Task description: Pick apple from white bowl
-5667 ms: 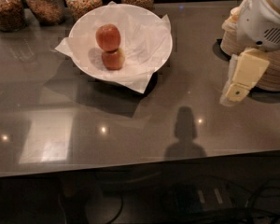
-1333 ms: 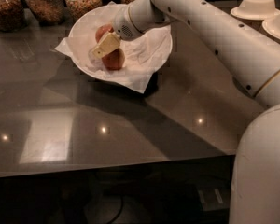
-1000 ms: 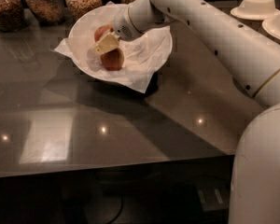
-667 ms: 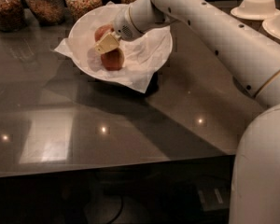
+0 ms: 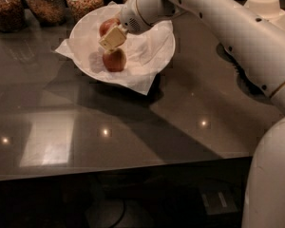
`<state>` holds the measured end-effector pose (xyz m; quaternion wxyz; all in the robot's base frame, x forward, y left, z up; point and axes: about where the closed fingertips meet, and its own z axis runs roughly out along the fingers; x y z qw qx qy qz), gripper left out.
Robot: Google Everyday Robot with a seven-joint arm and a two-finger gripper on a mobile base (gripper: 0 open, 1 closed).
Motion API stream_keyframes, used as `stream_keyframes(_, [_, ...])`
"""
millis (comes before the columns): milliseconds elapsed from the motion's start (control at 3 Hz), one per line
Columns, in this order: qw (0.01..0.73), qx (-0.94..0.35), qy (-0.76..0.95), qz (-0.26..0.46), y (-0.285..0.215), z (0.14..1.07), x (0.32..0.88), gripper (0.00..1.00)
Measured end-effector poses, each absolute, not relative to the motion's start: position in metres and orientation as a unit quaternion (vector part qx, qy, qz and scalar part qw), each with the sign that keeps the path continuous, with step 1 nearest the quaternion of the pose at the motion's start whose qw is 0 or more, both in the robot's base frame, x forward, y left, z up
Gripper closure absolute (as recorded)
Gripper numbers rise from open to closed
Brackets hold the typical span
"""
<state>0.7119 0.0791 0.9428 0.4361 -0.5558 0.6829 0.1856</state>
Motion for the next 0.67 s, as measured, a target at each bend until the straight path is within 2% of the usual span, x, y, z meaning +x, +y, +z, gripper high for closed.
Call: stream_keyframes(667, [0.476, -0.546, 0.674, 0.143, 0.025, 1.015, 0.696, 1.00])
